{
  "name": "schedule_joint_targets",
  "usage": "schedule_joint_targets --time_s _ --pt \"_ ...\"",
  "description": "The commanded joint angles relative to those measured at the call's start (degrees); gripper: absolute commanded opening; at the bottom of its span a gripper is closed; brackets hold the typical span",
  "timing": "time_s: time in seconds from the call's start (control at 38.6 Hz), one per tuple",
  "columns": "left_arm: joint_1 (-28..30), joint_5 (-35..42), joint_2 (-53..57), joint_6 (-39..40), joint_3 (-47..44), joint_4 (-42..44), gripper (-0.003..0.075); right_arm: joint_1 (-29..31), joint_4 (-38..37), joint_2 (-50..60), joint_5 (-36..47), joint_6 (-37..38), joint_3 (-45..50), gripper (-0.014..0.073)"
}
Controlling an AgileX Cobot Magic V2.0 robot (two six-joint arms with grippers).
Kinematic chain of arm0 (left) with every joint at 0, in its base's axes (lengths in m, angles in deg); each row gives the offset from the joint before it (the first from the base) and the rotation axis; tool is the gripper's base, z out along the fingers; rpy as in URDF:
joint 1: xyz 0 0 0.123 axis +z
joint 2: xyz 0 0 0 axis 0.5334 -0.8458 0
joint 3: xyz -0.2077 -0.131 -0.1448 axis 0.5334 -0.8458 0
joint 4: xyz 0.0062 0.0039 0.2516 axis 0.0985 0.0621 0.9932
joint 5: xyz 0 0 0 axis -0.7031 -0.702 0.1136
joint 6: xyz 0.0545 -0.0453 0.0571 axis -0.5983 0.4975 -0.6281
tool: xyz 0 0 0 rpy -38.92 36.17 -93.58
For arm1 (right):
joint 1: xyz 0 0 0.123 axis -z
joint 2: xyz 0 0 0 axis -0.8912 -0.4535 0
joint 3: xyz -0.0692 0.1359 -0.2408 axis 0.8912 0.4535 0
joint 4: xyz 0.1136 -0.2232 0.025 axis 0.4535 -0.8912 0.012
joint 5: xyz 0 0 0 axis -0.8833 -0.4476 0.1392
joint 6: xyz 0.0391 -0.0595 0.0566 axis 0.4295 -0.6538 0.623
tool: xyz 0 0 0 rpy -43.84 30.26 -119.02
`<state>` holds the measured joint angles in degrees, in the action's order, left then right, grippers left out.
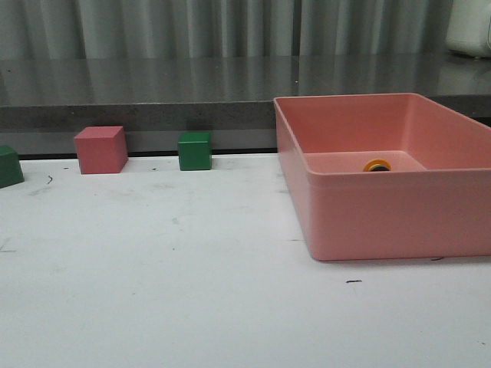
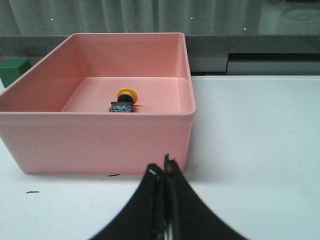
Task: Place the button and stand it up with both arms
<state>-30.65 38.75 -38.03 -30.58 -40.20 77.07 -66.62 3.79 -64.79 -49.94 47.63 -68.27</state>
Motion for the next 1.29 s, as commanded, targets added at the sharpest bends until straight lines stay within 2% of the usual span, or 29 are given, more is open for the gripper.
schedule_joint_targets --time_s 0.0,0.78,0.96,1.06,1.27 --pt "0.1 4.3 1.4 0.5 -0.4 -0.4 -0.0020 0.4 -0.6 1.0 4.5 -0.6 -0.2 -0.0070" --pt "0.1 4.3 1.4 0.5 -0.4 -0.4 -0.0020 0.4 -0.5 1.0 5.6 -0.5 -0.2 -0.0070" --pt "0.1 4.6 1.4 0.5 -0.4 -0.4 -0.0020 0.4 3.7 1.0 5.6 -0.5 -0.2 -0.0070" --pt "0.1 7.2 1.4 0.5 -0.4 -0.3 -0.0020 0.4 4.2 1.0 5.7 -0.5 -0.2 -0.0070" --pt "0.1 19.3 1.4 0.5 -0.3 0.3 -0.0020 0.4 4.2 1.0 7.6 -0.5 -1.3 -0.0070"
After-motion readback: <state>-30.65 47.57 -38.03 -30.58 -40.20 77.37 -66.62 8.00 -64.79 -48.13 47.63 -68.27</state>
